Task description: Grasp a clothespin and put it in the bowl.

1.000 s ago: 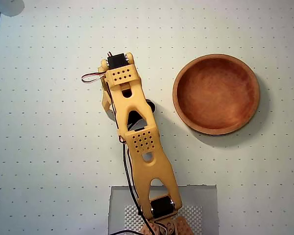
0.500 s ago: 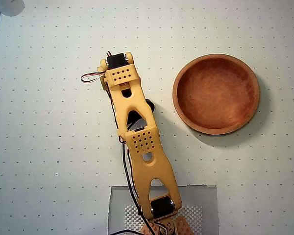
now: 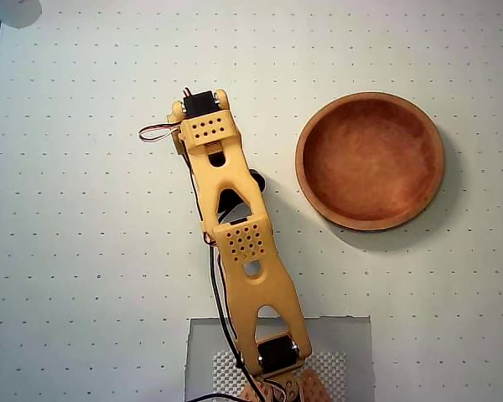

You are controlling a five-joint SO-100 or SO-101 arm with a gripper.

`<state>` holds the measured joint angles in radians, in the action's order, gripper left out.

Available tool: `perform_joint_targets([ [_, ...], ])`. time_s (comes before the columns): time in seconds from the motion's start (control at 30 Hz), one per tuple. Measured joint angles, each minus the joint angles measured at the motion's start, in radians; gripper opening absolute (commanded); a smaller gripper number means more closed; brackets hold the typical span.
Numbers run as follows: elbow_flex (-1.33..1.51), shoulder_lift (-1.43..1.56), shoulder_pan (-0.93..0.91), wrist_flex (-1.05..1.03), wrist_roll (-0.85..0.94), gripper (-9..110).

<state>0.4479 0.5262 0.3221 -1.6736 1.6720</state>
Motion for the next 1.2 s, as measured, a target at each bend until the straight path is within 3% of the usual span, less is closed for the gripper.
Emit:
perform_joint_targets([
  [0.23,-0.003,0.032,-0.026,0.0,-0.058,-3],
  [0.6,0.005,0.336,-0.041,-0.087,-0.097,-3],
  [1.2,0.569,0.792,-0.193,-0.087,-0.097,-3],
])
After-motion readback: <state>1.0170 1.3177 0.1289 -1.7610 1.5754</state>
